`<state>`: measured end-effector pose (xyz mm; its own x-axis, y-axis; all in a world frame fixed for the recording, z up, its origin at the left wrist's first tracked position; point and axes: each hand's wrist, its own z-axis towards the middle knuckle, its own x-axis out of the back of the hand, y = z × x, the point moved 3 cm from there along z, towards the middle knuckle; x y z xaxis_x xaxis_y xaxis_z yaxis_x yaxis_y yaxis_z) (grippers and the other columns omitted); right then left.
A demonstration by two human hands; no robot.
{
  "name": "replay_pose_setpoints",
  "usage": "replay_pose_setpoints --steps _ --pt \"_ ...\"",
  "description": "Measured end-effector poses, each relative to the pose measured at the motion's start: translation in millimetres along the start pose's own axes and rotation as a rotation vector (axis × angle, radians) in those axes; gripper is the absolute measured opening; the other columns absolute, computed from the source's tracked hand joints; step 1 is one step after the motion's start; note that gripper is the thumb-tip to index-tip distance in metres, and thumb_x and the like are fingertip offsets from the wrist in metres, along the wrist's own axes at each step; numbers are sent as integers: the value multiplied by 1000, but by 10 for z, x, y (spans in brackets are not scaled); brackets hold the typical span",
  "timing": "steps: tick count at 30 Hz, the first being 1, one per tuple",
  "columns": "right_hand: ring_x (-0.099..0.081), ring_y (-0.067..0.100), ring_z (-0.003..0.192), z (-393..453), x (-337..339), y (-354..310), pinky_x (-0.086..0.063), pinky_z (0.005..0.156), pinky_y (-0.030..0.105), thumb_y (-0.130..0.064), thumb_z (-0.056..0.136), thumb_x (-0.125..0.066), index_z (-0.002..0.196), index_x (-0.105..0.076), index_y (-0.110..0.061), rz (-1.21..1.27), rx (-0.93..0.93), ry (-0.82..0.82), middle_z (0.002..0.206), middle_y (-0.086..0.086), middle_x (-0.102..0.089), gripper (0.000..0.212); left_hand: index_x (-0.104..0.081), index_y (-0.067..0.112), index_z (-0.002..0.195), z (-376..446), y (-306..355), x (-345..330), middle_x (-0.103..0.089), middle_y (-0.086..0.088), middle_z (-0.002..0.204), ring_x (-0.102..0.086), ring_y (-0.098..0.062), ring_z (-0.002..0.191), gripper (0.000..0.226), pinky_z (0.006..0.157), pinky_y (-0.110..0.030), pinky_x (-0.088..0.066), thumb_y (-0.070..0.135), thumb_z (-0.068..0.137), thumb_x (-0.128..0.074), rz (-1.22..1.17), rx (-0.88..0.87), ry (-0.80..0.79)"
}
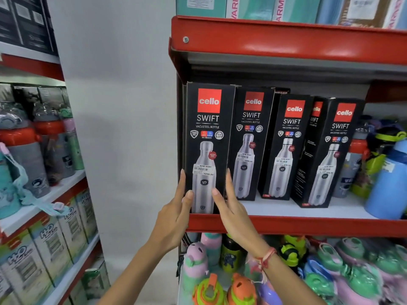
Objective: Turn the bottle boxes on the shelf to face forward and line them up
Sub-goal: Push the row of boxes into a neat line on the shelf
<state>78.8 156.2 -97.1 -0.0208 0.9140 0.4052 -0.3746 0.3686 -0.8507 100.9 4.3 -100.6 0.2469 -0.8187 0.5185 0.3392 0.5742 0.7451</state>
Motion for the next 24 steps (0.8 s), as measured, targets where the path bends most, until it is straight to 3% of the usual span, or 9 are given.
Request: replay_pose_setpoints --steps 3,5,6,9,12,14,17,20,24 --pt "-16 3 143 11 152 -12 -16 117 31 -58 93 -32 148 -6 -44 -6 35 86 151 -27 -10 63 -19 33 148 -5 68 -35 -49 4 132 -51 -11 115 58 98 -25 -37 53 94 -27 39 -76 256" --pt "-22 2 140 56 343 30 -20 113 27 -52 95 -33 149 -18 -35 -8 33 212 152 -20 -20 58 -41 17 138 15 232 -86 -48 -2 130 -50 -13 117 44 101 -23 -38 33 97 -38 67 -231 467" --pt "-27 6 140 89 448 75 -24 112 27 -50 95 -33 148 -23 -31 -4 23 270 153 -13 -25 57 -47 15 132 46 342 -164 -51 -2 125 -53 -11 113 37 99 -23 -41 24 96 -42 31 -303 474" --pt "-32 15 138 190 690 237 -26 105 23 -46 97 -33 148 -26 -22 -13 -22 332 154 0 -30 57 -39 19 139 160 668 -606 -49 4 138 -45 -1 125 42 107 -22 -36 30 98 -40 -150 -315 146" --pt "-24 17 143 279 801 403 -22 110 29 -47 97 -32 150 -17 -24 20 -77 272 157 0 -22 60 -2 22 151 329 744 -1124 -3 9 160 -1 -4 146 72 120 -29 -5 57 92 -25 -231 -80 -104" --pt "-19 17 145 365 842 476 -19 115 35 -45 98 -31 151 -9 -28 45 -124 206 159 -1 -16 60 12 26 149 471 704 -1271 10 3 161 8 -13 147 82 121 -39 0 68 84 -17 -311 106 -108" --pt "-17 18 146 452 875 518 -16 117 39 -42 99 -30 149 -2 -36 76 -182 120 160 -6 -14 58 17 32 147 601 618 -1303 -1 -2 162 -8 -24 148 82 120 -45 -8 73 80 -9 -307 247 -103" --pt "-20 20 145 409 895 517 -19 117 42 -41 99 -31 148 0 -41 63 -186 90 159 -5 -17 58 10 35 149 564 623 -1267 -13 -2 161 -19 -27 146 76 117 -43 -13 71 84 -8 -263 249 -105" --pt "-19 17 145 218 937 522 -19 116 37 -41 99 -31 147 -1 -43 67 -152 60 159 -7 -17 57 4 30 150 355 669 -1236 -10 2 161 -13 -21 147 78 117 -38 -10 70 85 -9 -207 199 -59"
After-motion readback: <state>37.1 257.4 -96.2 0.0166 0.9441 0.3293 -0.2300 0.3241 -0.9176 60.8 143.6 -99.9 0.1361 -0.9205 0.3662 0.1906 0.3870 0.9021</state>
